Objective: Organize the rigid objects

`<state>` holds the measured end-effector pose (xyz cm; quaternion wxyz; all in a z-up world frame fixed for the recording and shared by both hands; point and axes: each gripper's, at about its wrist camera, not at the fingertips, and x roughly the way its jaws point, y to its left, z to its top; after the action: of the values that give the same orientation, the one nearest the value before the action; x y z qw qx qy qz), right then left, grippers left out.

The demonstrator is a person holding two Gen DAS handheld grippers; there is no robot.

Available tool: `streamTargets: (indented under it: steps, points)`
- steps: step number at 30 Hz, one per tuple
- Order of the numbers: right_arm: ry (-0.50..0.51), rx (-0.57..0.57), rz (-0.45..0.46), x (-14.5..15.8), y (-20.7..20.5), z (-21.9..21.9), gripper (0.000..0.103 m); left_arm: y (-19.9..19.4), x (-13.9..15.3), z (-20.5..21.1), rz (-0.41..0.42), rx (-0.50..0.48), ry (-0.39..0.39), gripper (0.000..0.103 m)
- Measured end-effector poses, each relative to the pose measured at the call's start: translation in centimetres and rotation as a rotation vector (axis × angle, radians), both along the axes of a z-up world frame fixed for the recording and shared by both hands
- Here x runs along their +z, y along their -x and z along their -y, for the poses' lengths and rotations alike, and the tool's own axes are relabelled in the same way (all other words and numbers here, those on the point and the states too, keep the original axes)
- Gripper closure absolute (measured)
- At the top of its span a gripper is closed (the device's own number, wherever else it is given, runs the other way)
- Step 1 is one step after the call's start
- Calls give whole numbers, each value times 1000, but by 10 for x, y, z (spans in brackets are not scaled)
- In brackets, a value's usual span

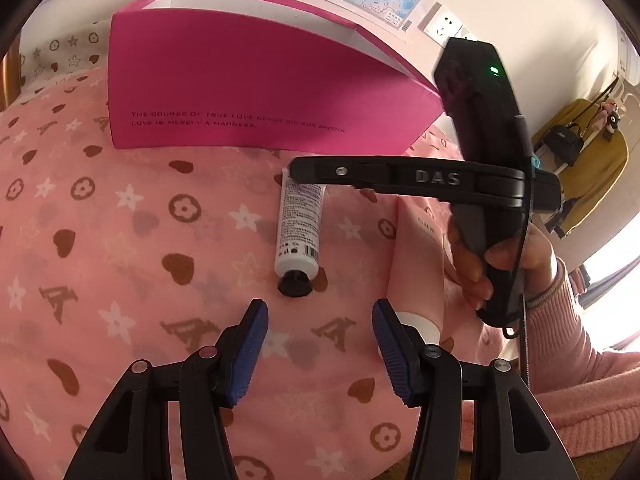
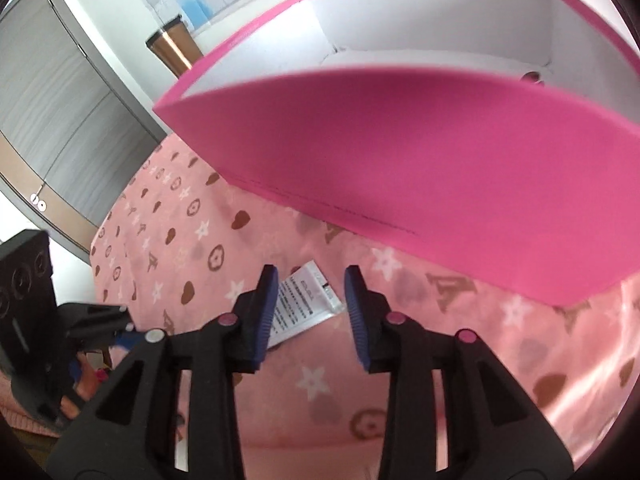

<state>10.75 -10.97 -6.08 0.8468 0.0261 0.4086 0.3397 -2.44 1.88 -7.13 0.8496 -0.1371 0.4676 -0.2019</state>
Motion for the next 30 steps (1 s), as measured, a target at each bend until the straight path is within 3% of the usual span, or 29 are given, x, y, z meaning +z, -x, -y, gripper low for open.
streamTargets:
  steps: [5,7,16,23,30]
  points:
    - [3,0,-2,-2,11,6,65,-5,0,0,-9,21,1,66]
    - [3,-13,2,-3,18,11,65,-9,-1,-1,-8,41,-13,69]
    - [-35,-24,-17,-7,32,21,65,-13,1,-9,10,122,-36,71]
    - [-72,-48,-27,-8,32,26,65,-16,12,-11,38,109,-50,73]
    - [-72,-55,-25,-6,33,27,65,-16,8,-4,13,120,-70,73]
